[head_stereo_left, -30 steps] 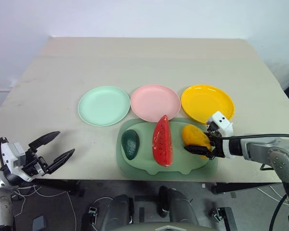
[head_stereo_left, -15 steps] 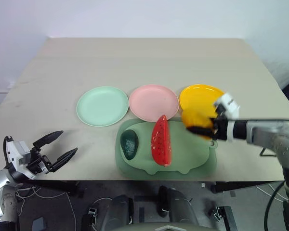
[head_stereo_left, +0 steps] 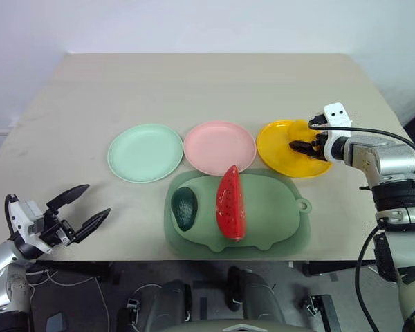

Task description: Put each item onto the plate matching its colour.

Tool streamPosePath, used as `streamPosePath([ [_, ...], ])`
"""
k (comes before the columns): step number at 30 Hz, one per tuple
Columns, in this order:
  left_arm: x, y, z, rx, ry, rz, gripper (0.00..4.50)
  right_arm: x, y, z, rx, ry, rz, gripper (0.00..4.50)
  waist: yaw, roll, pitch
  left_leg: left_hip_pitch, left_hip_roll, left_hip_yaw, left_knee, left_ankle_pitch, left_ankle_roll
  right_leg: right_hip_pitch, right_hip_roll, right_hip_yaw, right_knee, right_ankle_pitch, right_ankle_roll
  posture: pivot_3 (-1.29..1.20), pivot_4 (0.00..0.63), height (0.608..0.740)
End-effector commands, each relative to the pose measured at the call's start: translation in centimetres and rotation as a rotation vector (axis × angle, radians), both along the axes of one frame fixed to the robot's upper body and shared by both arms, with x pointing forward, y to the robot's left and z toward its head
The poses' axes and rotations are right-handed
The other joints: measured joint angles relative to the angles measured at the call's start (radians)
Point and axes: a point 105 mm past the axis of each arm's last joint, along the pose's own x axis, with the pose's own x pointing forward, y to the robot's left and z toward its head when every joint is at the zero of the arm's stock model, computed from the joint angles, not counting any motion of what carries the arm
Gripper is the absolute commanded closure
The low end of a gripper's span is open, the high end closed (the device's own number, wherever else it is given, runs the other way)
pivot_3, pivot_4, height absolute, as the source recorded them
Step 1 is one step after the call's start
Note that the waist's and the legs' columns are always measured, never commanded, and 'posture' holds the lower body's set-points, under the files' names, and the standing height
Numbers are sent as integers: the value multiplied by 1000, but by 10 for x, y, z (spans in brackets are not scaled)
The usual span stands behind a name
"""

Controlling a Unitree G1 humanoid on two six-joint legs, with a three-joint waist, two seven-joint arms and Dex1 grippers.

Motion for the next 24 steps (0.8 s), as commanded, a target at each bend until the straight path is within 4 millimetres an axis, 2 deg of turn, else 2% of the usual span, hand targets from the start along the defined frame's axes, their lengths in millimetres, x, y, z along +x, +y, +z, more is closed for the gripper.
streamPosePath([
  [1,-2,0,6,22,-25,-18,0,5,0,20,8,-57,11,608,-2,0,0,0,0,0,0,0,0,0,0,0,0,0,0,0,150,736],
  [3,-2,-1,5,27,-22,-22,0,3,0,20,4,-51,23,37,-3,0,0,0,0,0,0,0,0,0,0,0,0,0,0,0,150,736],
  [7,0,-1,4,29,-18,-26,0,-6,1,33,11,-42,88,37,-3,1,0,0,0,-1,0,0,0,0,0,0,0,0,0,0,150,736],
  [11,2,-3,4,32,-18,-35,0,-19,7,68,6,-96,154,37,1,2,1,0,0,-2,0,0,0,-1,-1,0,0,0,0,0,150,736],
  [14,2,-3,4,34,-16,-38,0,-36,23,91,66,-112,219,37,0,2,1,0,0,-2,0,0,0,-1,-1,0,0,0,0,0,150,736],
  [16,2,-3,5,38,-13,-40,0,-53,40,102,131,-88,272,37,-2,2,1,0,0,-3,0,0,0,-1,-1,0,0,0,0,0,150,736],
  [20,3,-3,5,43,-9,-47,0,-81,71,101,178,-10,366,37,-1,2,1,0,1,-3,-1,0,0,-1,-1,0,0,0,0,0,150,736],
  [24,6,-6,7,63,-17,-72,0,-89,92,99,249,27,401,37,0,2,1,0,0,-3,0,0,0,-1,-2,0,0,0,0,0,150,736],
])
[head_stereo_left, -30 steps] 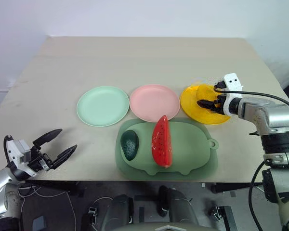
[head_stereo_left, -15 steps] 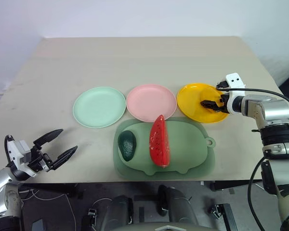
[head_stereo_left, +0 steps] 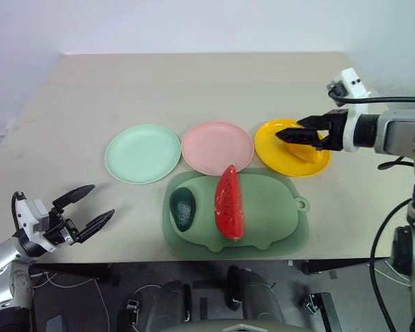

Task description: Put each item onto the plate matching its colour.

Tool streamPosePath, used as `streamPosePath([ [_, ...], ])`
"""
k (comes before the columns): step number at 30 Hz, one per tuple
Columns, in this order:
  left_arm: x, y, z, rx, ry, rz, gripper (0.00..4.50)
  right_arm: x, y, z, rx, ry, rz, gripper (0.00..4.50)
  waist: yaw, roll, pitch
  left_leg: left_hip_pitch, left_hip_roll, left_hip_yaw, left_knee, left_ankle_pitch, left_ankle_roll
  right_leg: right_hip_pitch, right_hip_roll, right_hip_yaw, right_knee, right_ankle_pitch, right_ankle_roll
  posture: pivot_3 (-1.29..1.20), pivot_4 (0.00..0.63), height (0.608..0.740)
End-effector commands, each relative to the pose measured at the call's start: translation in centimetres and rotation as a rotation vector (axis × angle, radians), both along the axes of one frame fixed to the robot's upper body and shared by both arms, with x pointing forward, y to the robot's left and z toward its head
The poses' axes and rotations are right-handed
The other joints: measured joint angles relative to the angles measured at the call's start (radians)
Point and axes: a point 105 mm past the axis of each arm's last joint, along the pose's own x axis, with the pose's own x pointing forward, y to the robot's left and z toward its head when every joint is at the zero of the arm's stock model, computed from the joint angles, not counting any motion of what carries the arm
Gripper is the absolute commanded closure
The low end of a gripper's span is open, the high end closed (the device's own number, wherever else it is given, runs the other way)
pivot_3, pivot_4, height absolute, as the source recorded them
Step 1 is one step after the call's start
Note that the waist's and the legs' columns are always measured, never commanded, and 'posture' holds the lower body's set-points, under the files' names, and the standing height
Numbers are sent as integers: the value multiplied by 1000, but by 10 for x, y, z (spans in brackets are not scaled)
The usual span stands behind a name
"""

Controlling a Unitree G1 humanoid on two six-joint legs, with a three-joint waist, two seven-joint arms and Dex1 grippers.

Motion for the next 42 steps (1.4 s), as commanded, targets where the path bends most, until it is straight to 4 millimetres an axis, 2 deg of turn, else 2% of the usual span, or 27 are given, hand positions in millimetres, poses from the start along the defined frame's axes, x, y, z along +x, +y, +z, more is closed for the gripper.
streamPosePath([
  [1,5,-2,10,41,-38,-31,0,-7,16,10,59,-12,39,37,2,0,0,0,0,0,0,0,0,0,0,0,0,0,0,0,150,736],
  [4,11,-7,17,39,-56,-57,0,-12,38,-3,83,37,111,37,3,0,0,0,0,0,0,0,0,0,0,0,0,0,0,0,150,736],
  [9,15,-12,19,48,-63,-85,0,-22,59,-27,77,123,150,37,-2,0,0,-1,0,0,0,0,0,0,0,0,0,0,0,0,150,736],
  [14,13,-15,19,47,-59,-105,0,-30,66,-39,25,170,141,37,-3,0,0,0,0,0,0,0,0,0,0,0,0,0,0,0,150,736],
  [21,9,-17,13,50,-42,-108,0,-44,84,-51,65,275,95,37,-1,0,0,-1,0,0,0,0,0,0,0,0,0,0,0,0,150,736],
  [27,4,-21,8,34,-35,-98,0,-53,100,-79,-11,332,77,37,-1,-1,-1,0,0,0,0,0,0,1,1,0,0,0,0,0,150,736],
  [34,1,-22,6,27,-30,-84,0,-43,102,-93,-110,330,25,37,0,-1,-1,0,0,0,0,0,0,1,0,0,-1,0,0,0,150,736],
  [42,0,-23,5,23,-30,-70,0,-41,102,-106,-248,270,72,37,1,-1,-1,-1,0,0,0,0,1,0,0,0,-1,0,0,0,150,736],
])
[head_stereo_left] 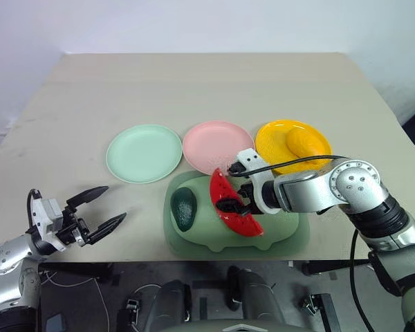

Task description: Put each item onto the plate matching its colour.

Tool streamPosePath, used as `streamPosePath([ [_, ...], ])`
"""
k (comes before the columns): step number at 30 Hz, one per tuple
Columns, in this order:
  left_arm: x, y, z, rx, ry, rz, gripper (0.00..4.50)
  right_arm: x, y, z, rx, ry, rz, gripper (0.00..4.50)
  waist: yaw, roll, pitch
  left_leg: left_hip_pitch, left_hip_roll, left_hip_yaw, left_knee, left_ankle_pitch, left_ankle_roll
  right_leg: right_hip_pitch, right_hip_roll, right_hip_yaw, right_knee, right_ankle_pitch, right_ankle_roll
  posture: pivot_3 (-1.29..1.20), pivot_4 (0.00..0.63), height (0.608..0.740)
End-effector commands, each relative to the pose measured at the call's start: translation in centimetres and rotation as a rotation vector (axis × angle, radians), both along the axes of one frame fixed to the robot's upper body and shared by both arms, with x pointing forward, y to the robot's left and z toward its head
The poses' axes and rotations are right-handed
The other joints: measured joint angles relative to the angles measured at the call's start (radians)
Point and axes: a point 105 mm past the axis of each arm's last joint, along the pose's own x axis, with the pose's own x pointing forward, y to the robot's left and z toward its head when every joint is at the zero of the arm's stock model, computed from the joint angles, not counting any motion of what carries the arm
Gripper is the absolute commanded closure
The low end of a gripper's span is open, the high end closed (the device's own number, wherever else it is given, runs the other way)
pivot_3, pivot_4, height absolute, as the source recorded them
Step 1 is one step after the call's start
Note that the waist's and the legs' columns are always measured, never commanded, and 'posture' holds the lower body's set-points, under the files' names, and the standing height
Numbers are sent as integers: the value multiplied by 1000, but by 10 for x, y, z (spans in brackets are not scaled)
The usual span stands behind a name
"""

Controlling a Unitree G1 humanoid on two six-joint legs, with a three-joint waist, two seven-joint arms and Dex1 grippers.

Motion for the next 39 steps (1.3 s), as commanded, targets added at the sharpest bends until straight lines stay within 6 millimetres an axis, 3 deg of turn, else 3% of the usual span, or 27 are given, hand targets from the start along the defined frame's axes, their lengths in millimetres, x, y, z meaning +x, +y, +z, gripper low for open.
streamPosePath([
  [1,-1,-1,7,6,-34,4,0,0,3,3,-26,-44,49,37,0,0,0,0,0,0,0,0,0,0,0,0,0,0,0,0,150,736],
  [6,0,-1,7,8,-36,7,0,-2,0,-4,-61,-50,78,37,0,0,0,0,0,0,0,0,0,0,0,0,0,0,0,0,150,736],
  [12,1,-2,7,8,-36,4,0,-5,-2,-5,-60,-57,115,1355,0,-2,-1,1,0,0,0,0,0,0,0,0,0,0,0,0,150,736],
  [17,1,1,8,14,-37,9,0,-10,-5,20,75,-28,180,1366,2,-2,-1,0,0,0,0,0,0,0,0,0,-1,0,0,0,150,736],
  [21,1,2,8,15,-36,12,0,8,-4,53,198,-85,168,1366,-3,-1,-1,-1,0,0,0,0,1,-1,0,0,-1,0,0,0,150,736],
  [24,2,2,9,17,-39,15,0,41,-6,81,266,-184,88,1366,-5,-1,0,-1,1,0,0,0,1,-1,1,0,-1,0,0,0,150,736],
  [26,3,3,10,18,-42,16,0,58,-9,88,268,-223,39,1366,-3,-1,0,-1,1,0,0,0,1,-2,2,0,-1,0,0,0,150,736],
  [32,3,5,12,23,-49,23,0,111,-18,84,204,-298,-129,1366,-3,-1,-1,-9,0,0,1,0,1,-7,0,-1,0,0,0,0,150,736],
  [39,-1,6,11,23,-44,33,0,129,-7,63,174,-285,-146,1366,-7,0,0,-14,0,1,0,0,0,-11,1,-3,1,1,0,0,150,736],
])
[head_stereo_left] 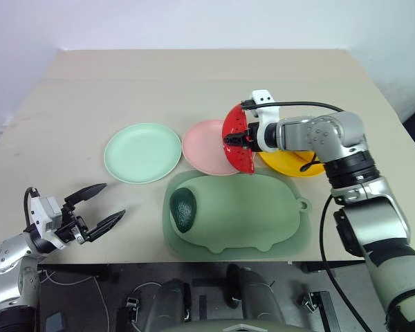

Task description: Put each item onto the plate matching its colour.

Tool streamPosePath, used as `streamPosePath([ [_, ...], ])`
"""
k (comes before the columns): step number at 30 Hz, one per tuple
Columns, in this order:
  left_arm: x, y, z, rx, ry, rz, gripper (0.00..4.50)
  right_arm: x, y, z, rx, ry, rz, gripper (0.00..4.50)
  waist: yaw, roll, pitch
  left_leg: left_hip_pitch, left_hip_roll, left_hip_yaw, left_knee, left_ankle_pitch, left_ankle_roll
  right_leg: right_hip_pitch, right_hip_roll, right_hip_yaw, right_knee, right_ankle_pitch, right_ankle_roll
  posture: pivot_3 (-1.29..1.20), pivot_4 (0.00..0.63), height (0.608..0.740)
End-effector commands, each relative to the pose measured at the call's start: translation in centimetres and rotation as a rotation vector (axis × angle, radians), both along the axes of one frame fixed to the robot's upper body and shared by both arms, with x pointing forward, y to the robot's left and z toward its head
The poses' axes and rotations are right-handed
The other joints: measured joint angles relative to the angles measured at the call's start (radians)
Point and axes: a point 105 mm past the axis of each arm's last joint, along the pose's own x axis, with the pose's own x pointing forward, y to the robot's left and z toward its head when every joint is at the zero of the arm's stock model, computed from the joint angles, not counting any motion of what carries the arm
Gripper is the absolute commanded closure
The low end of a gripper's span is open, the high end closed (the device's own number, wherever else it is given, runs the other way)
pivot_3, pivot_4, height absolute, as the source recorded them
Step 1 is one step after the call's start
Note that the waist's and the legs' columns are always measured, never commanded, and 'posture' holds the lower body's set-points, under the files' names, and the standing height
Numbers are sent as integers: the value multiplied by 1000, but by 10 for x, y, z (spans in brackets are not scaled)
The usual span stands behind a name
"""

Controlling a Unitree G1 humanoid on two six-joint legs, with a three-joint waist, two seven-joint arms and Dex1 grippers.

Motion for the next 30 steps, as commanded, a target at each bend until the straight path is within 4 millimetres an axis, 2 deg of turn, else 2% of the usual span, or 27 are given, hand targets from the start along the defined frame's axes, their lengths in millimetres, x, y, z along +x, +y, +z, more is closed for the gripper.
streamPosePath([
  [1,-3,4,9,20,-35,9,0,7,7,13,-2,-59,18,1366,-1,0,0,0,0,0,0,0,0,0,0,0,0,0,0,0,150,736],
  [5,-3,4,9,21,-34,14,0,12,13,7,-5,-47,22,1366,0,0,0,0,0,0,0,0,0,1,0,0,0,0,0,0,150,736],
  [9,-3,5,8,23,-34,17,0,14,18,10,-2,-57,40,62,1,0,0,0,0,-1,0,0,0,1,0,-1,0,0,0,0,150,736],
  [14,-2,4,7,22,-32,15,0,14,17,22,14,-85,56,23,-1,0,0,0,0,-1,0,0,0,1,0,-1,1,0,0,0,150,736],
  [18,-2,3,8,21,-33,11,0,10,9,44,37,-136,77,23,0,0,0,0,0,-1,0,0,-1,1,0,-1,1,0,0,0,150,736],
  [21,-2,4,8,25,-35,14,0,-3,-8,66,70,-185,109,23,5,1,0,0,0,-1,0,0,-1,1,0,-1,0,0,0,0,150,736],
  [25,-1,7,10,31,-38,16,0,-31,-29,83,97,-233,208,23,7,0,0,0,0,-2,0,0,0,1,-1,-2,0,0,0,0,150,736],
  [30,-1,8,12,38,-35,8,0,-67,-63,87,131,-333,318,23,6,0,0,1,0,-3,0,0,0,3,-1,-3,-1,0,0,0,150,736],
])
